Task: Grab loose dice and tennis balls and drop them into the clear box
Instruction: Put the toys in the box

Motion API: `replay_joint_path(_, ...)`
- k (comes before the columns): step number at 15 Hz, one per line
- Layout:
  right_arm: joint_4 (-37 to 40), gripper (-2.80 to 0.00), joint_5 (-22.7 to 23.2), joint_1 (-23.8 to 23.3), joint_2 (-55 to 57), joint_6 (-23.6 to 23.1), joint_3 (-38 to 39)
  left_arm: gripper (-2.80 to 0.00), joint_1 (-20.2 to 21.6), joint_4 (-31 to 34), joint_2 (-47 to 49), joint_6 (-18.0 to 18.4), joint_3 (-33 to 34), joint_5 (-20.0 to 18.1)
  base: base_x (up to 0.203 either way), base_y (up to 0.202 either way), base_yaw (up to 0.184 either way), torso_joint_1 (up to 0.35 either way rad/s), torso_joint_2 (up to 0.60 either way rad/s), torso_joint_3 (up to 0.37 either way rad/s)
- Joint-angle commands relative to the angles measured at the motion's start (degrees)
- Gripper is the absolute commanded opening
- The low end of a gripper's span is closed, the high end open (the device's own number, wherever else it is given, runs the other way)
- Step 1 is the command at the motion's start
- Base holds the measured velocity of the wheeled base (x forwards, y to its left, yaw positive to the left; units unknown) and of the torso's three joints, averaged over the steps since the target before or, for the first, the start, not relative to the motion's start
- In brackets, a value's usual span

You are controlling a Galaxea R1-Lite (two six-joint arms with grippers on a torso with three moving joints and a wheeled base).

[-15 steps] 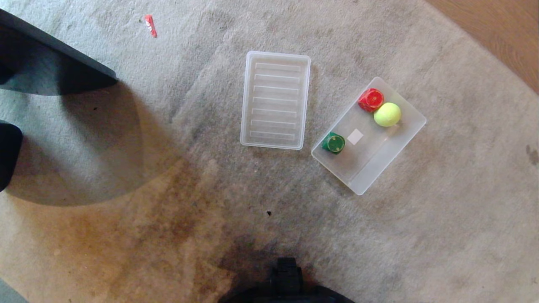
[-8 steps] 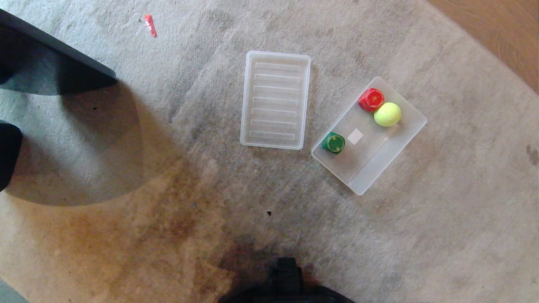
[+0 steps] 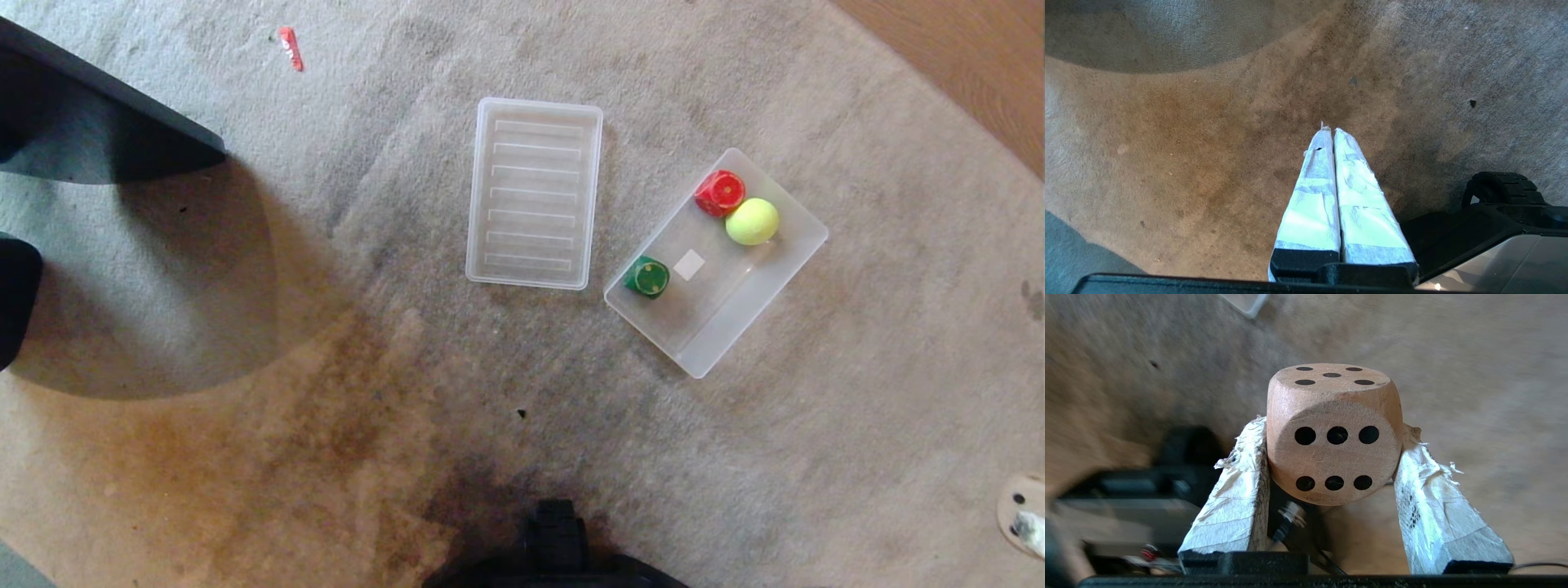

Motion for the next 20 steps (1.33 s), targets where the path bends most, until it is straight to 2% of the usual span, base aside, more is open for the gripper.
replay_joint_path(1, -8.9, -2.80, 0.4, 0.0, 19.2, 1.4, -2.6, -2.80, 0.0, 0.0, 0.0, 0.0, 0.0, 0.0, 0.000, 0.000, 0.000, 0.000, 0.00, 0.000)
replay_joint_path(4, -23.7, -2.80, 0.7, 0.0, 37.7, 3.1, -3.0, -2.80, 0.0, 0.0, 0.0, 0.0, 0.0, 0.0, 0.000, 0.000, 0.000, 0.000, 0.00, 0.000)
replay_joint_path(6, -32.1, -2.80, 0.9, 0.0, 42.3, 4.2, -3.3, -2.80, 0.0, 0.0, 0.0, 0.0, 0.0, 0.0, 0.000, 0.000, 0.000, 0.000, 0.00, 0.000)
replay_joint_path(11, -33.7, -2.80, 1.0, 0.4, 42.9, 4.8, -4.1, -2.80, 0.0, 0.0, 0.0, 0.0, 0.0, 0.0, 0.000, 0.000, 0.000, 0.000, 0.00, 0.000)
replay_joint_path(13, -43.1, -2.80, 1.1, 1.4, 49.2, 6.1, -8.4, -2.80, 0.0, 0.0, 0.0, 0.0, 0.0, 0.0, 0.000, 0.000, 0.000, 0.000, 0.00, 0.000)
replay_joint_path(16, -57.9, -2.80, 1.3, 3.0, 68.8, 8.0, -15.1, -2.80, 0.0, 0.0, 0.0, 0.0, 0.0, 0.0, 0.000, 0.000, 0.000, 0.000, 0.00, 0.000)
replay_joint_path(20, -75.3, -2.80, 2.6, 6.3, 84.6, 9.7, -24.1, -2.80, 0.0, 0.0, 0.1, 0.0, 0.0, 0.0, 0.000, 0.000, 0.000, 0.000, 0.00, 0.000)
